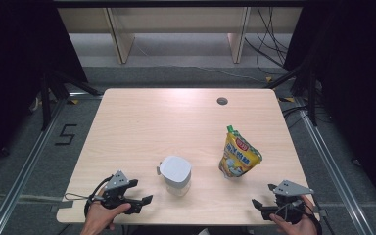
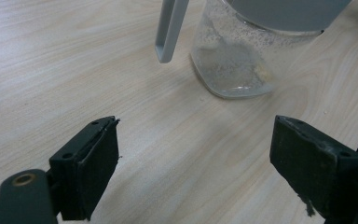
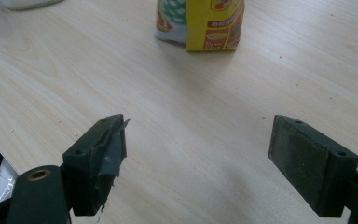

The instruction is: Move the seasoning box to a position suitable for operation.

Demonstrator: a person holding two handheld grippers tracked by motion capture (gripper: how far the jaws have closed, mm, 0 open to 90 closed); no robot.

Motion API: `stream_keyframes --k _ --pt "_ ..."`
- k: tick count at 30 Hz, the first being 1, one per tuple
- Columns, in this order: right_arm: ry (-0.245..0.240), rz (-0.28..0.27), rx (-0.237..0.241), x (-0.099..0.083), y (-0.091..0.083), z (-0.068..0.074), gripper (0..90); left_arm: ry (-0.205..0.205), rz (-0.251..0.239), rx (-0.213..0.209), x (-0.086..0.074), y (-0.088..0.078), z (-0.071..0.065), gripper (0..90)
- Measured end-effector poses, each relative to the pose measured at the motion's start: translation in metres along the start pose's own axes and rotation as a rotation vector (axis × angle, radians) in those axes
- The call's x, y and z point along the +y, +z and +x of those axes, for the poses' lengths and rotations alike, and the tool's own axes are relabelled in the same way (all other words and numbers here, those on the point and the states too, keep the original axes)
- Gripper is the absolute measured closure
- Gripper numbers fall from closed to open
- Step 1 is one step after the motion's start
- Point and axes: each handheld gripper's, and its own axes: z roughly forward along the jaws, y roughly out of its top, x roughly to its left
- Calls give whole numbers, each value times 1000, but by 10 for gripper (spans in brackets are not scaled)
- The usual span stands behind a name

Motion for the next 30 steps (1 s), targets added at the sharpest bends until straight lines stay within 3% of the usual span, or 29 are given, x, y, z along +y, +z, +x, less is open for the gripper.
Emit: stream_keyframes --k 2,9,12,13,15,16,18,19,22,23,26,28,30 --pt "-2 1 -4 0 -1 0 200 -18 5 3 0 0 -1 150" --pt "2 4 28 1 0 -1 204 0 5 18 1 0 0 152" --pt "-1 3 30 1 -1 -1 206 35 0 36 2 -1 3 152" --pt "51 0 13 0 -2 3 206 8 -16 45 3 0 1 152" --pt "13 -11 -1 0 -1 0 205 51 -13 51 4 1 5 154" --pt "18 -11 -1 0 -1 0 204 27 -8 58 5 2 4 154" --pt "18 -21 -5 0 -1 -1 204 63 -17 63 7 3 7 149" --pt "18 -19 -2 0 -2 -1 204 28 -30 68 8 5 7 150" --pt "20 -12 7 0 0 -2 196 41 -44 66 12 9 12 150" --pt "21 -4 -7 -1 0 -1 195 18 -56 70 13 11 12 150" --pt "8 -13 -5 -1 0 -1 196 41 -68 70 19 16 16 158" --pt "41 -5 7 -1 0 1 197 41 -74 76 21 20 15 173" --pt "2 -15 -11 -1 0 -2 197 88 -67 81 24 23 15 205"
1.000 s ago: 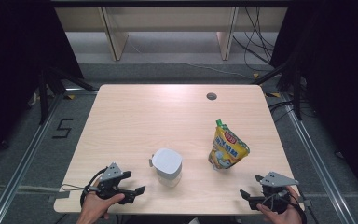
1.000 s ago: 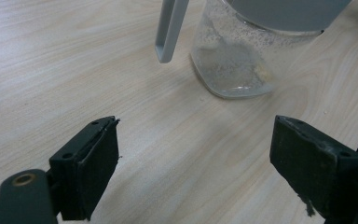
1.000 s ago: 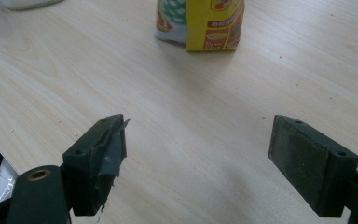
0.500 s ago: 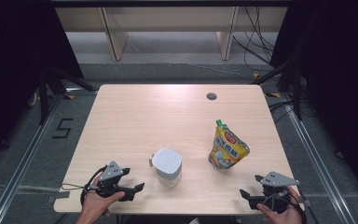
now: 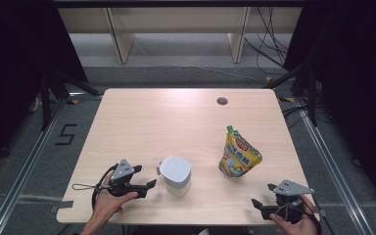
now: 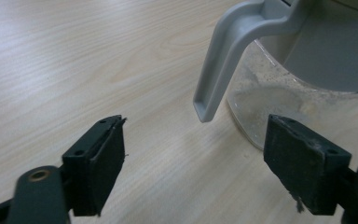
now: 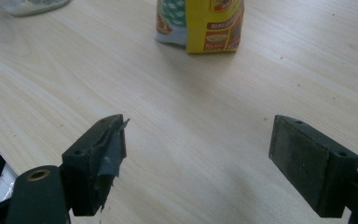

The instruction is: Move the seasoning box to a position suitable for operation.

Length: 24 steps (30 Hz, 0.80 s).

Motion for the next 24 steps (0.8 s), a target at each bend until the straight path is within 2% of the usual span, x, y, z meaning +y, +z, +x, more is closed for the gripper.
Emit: stream_keyframes --k 1,4,5,6,7,8,9,10,11,12,14,15,16,17,19,20,21,22,24 --pt "9 2 18 0 1 0 197 6 4 2 1 2 -1 211" --pt "2 3 8 0 1 0 197 41 -13 -2 5 7 0 286" --pt "26 9 9 -1 0 1 197 52 -23 -4 6 9 1 293" --pt "21 9 6 -1 0 1 198 29 -27 -8 6 10 0 331" --pt "31 12 6 -1 0 2 198 74 -27 -1 7 12 3 368" --pt "26 10 11 -1 0 2 198 70 -32 -9 7 13 4 378" --pt "23 11 6 -1 0 1 198 92 -26 -15 7 15 5 387" --pt "23 16 6 -1 0 1 199 71 -26 -13 7 17 4 399" --pt "25 17 5 -1 0 1 199 113 -23 -23 8 19 5 403" --pt "45 10 14 -2 1 3 200 99 -27 -35 8 21 3 422" --pt "28 5 21 -1 2 1 200 116 -29 -40 9 24 1 445" --pt "32 6 20 -1 2 1 200 151 -22 -36 11 25 1 455" --pt "40 8 19 -2 1 2 200 152 -27 -45 12 28 0 467" --pt "35 10 16 -2 2 2 200 164 -26 -49 13 29 -1 480" --pt "21 16 7 -1 1 1 200 165 -25 -57 14 33 -3 511" --pt "26 18 7 -1 1 2 200 172 -23 -48 14 34 -4 530" --pt "8 14 6 -1 1 1 200 194 -11 -61 15 35 -2 545" --pt "9 14 8 -1 1 1 200 179 -16 -63 15 36 -4 570" --pt "9 15 9 -1 1 1 200 190 -5 -74 16 37 -4 636"
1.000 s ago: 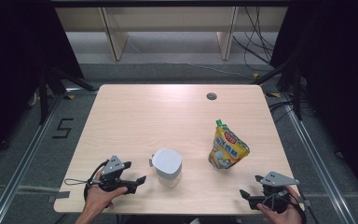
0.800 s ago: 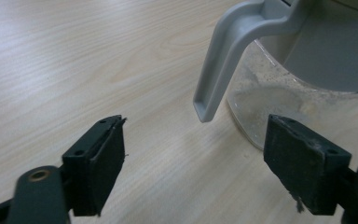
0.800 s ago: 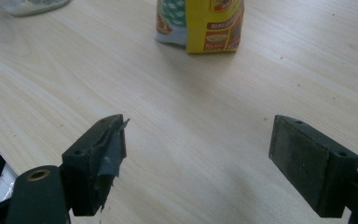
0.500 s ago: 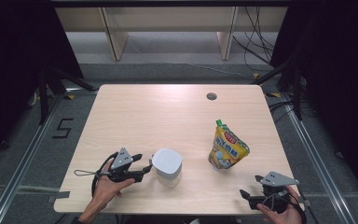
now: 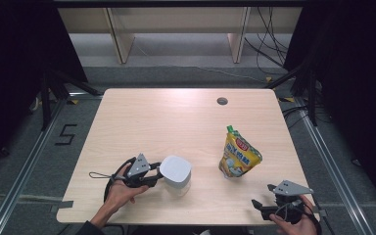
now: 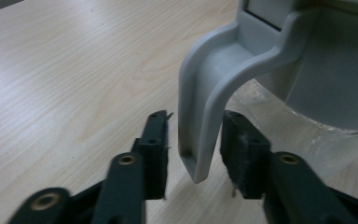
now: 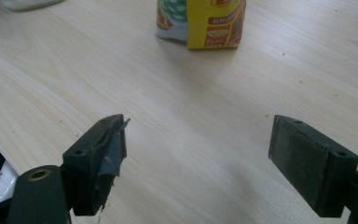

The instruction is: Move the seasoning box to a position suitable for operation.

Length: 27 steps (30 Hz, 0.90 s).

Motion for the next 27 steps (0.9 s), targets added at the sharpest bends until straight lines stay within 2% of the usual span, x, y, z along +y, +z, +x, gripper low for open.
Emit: stream_keyframes --k 1,3,4,5,7,9,11,12,14,15,16,17,18,19,20,21,22,23,24,27 --pt "0 0 -2 0 0 0 200 9 -5 -5 0 0 0 666" --pt "-2 1 3 0 0 0 200 13 -2 17 1 -1 0 721" --pt "1 0 3 0 0 0 200 -5 -14 15 0 -1 0 741" --pt "1 0 3 0 0 0 200 -5 -15 15 0 -1 0 744" --pt "-2 3 2 0 0 0 200 -17 -14 18 -1 -1 -2 747" --pt "-5 4 5 0 0 0 202 -7 -2 29 0 -3 -3 747" --pt "0 0 4 0 0 0 202 -33 4 32 -1 -6 -7 744" --pt "1 1 4 -1 -1 0 202 -15 4 32 -1 -7 -8 741" --pt "1 1 3 -1 -1 0 202 -47 17 36 -2 -10 -14 734" --pt "0 3 1 -1 -1 0 202 -53 22 36 -2 -12 -16 730" --pt "19 9 1 -1 -1 2 202 -47 29 43 -2 -14 -18 725" --pt "13 7 2 -1 -1 1 202 -62 27 44 -3 -15 -21 721" --pt "13 7 2 -1 -1 1 202 -51 35 40 -3 -17 -22 716" --pt "10 5 1 -1 -1 1 202 -73 32 41 -4 -19 -26 712" --pt "10 5 1 -1 -1 1 202 -73 32 41 -4 -19 -26 706" --pt "20 -5 14 -1 0 1 202 -55 59 39 -4 -22 -27 704" --pt "20 -5 14 -1 0 1 202 -76 46 32 -5 -22 -30 704" --pt "15 3 4 -1 -1 1 202 -44 62 30 -4 -24 -29 700" --pt "15 3 4 -1 -1 1 202 -56 39 25 -5 -23 -30 700" --pt "6 -7 18 -1 0 0 202 -62 48 19 -5 -24 -29 692"
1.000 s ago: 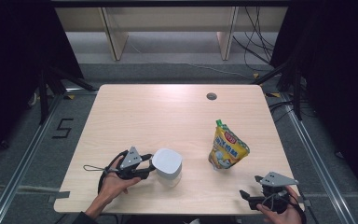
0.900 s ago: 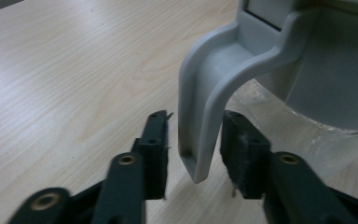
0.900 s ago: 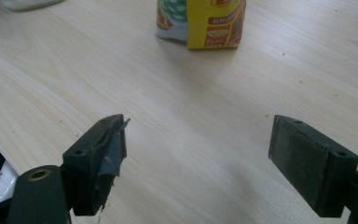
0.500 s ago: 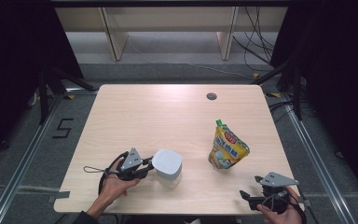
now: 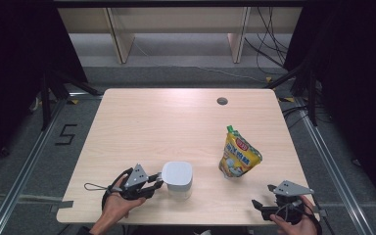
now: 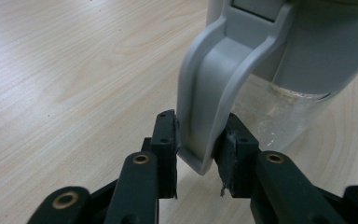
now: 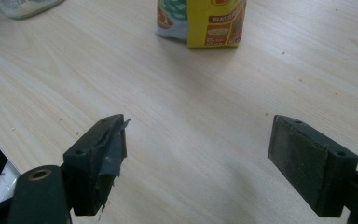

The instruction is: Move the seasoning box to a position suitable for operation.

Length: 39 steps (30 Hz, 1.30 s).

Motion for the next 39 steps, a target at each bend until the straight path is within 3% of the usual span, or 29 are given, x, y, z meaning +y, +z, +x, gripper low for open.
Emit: stream_keyframes --k 2,3,5,7,8,10,12,13,14,16,19,20,22,32,33,35,39 --pt "-11 7 -14 0 -1 0 202 -6 -10 -8 0 2 1 650" --pt "-10 6 -14 0 -1 0 203 31 -3 0 1 2 4 626" --pt "-6 7 -15 0 -1 0 202 11 -16 -17 0 4 5 594" --pt "0 13 -12 0 -1 1 203 37 -22 -30 1 5 8 587" --pt "2 15 -13 0 -1 2 203 25 -30 -36 1 7 8 587" --pt "-1 14 -13 0 -1 1 203 57 -25 -43 3 7 9 619" --pt "1 13 -11 0 0 1 203 47 -26 -61 4 9 8 688" --pt "5 14 -7 0 -1 2 203 81 -25 -58 5 9 9 695" --pt "-11 10 -10 0 0 1 203 89 -20 -65 5 8 10 698" --pt "6 16 -10 0 -1 2 203 64 -23 -74 4 7 7 697" --pt "-2 13 -10 0 -1 1 203 74 -14 -70 3 5 3 695" --pt "16 18 -8 0 -1 3 203 67 -19 -81 3 5 1 693" --pt "2 14 -8 1 0 2 203 52 -11 -94 3 4 -5 691" --pt "21 13 -6 1 0 2 207 57 -2 -115 7 8 -18 686" --pt "12 11 -5 1 0 1 208 77 -5 -124 8 9 -19 686" --pt "16 11 -8 0 0 1 207 58 0 -129 9 11 -23 686" --pt "13 10 -1 0 0 -1 208 59 8 -133 11 12 -27 685"
